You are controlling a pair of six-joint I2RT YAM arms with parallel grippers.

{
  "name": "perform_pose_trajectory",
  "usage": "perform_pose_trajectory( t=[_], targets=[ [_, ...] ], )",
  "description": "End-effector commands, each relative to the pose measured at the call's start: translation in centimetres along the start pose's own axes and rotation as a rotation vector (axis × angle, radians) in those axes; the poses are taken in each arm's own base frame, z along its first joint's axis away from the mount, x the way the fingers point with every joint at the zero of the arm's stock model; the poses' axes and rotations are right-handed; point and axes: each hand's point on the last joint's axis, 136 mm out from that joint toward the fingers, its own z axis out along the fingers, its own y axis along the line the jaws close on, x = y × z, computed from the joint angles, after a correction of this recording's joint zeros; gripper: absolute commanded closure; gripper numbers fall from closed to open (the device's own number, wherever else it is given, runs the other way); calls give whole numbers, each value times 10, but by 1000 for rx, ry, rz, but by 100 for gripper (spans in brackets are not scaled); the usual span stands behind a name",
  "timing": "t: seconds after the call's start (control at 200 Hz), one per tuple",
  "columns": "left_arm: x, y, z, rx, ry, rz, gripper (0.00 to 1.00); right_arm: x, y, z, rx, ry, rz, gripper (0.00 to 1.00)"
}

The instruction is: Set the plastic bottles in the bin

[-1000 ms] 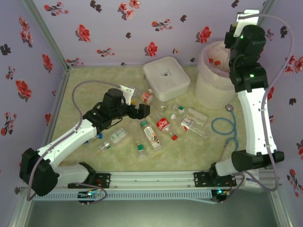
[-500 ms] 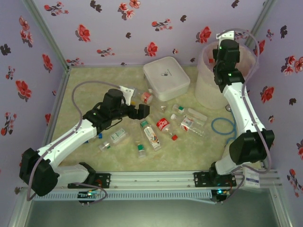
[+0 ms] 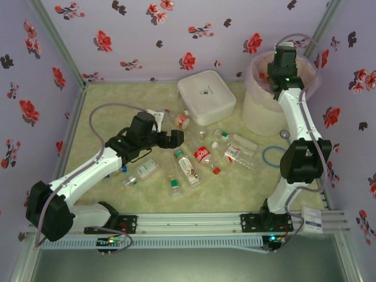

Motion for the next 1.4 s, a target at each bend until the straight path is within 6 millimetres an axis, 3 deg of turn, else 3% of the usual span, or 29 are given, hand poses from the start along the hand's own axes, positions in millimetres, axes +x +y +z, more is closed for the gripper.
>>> perform_pose_trajectory(
  t=[0.0,0.26,0.555,0.865,0.965,1.075,1.285,1.395],
  targets=[
    [6,10,6,-33,14,-23,0,8,8,7,-64,67,46,100],
    [8,12,10,-45,39,-23,0,47,30,45,-214,240,154,100],
    [8,12,17,-49,60,-29,0,95,54,63,-351,476,195,100],
    [9,10,25,-34,78,-39,0,142,69,72,-394,638,239,76],
    [10,11,26,-35,81,-41,0,138,69,72,-394,631,246,71],
    [11,11,26,-37,83,-44,0,117,62,64,-391,595,257,61],
    [11,12,28,-38,83,-48,0,66,41,40,-367,487,268,22],
    [11,12,30,-36,81,-54,0,45,29,23,-355,430,276,12]
  ],
)
